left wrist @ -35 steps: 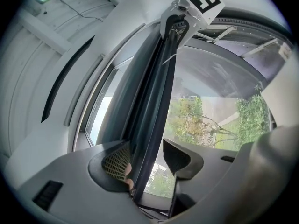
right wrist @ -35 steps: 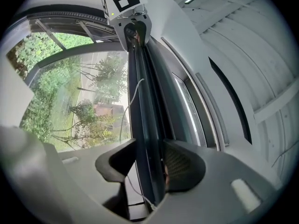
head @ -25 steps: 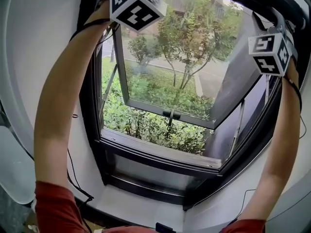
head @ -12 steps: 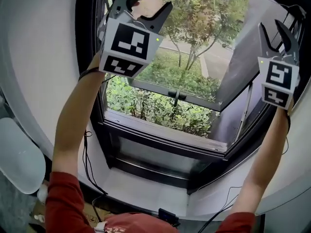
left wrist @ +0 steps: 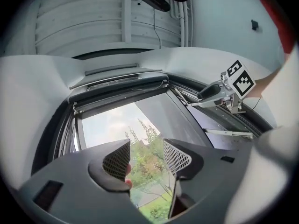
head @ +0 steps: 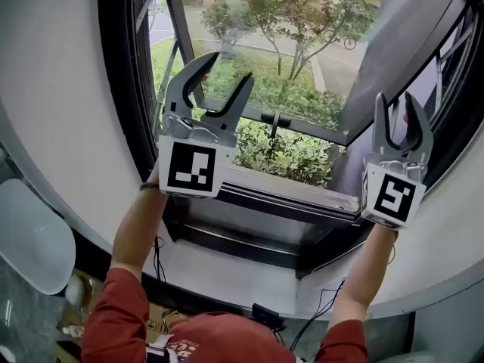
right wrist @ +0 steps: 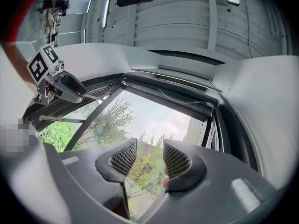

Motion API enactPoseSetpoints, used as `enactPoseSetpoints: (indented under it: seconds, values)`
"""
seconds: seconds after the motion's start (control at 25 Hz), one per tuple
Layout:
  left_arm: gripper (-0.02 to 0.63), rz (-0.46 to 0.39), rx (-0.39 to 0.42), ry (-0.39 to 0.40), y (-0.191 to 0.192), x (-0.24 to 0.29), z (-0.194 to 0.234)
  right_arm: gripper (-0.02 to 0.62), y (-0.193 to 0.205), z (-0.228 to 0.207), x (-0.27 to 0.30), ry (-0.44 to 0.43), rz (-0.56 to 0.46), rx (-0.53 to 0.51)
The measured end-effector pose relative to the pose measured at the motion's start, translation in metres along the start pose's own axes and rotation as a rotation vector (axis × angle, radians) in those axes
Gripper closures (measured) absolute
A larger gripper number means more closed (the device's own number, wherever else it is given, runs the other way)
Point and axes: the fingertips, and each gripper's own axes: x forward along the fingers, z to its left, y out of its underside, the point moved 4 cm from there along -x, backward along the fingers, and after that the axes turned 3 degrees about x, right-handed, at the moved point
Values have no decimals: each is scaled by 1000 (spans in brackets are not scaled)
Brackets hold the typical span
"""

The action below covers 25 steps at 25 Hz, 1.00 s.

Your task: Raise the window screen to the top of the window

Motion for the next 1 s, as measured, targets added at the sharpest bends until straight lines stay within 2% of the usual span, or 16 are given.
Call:
enactPoseSetpoints:
  seconds: [0.12, 0.32, 0.4, 0.56, 0.8, 0.88, 1.0]
  values:
    - [382, 48, -106, 32, 21, -20, -23, 413, 22, 22, -33, -27, 38, 64]
    - [382, 92, -211, 50, 48, -47, -58, 414, 50, 48, -82, -47, 74, 189]
    - [382, 126, -225, 51, 60, -64, -72, 413, 60, 59, -102, -52, 96, 218]
    - [382, 188, -202, 26, 81, -97, -90, 414, 77, 74, -132, -48, 137, 269]
    - [382, 287, -276, 14, 109, -137, -114, 414, 105, 110, -173, -64, 233, 368]
    - [382, 325, -300, 11, 120, -153, -123, 414, 115, 125, -189, -67, 277, 469]
    - [382, 394, -382, 18, 143, -180, -138, 414, 136, 150, -215, -76, 353, 669]
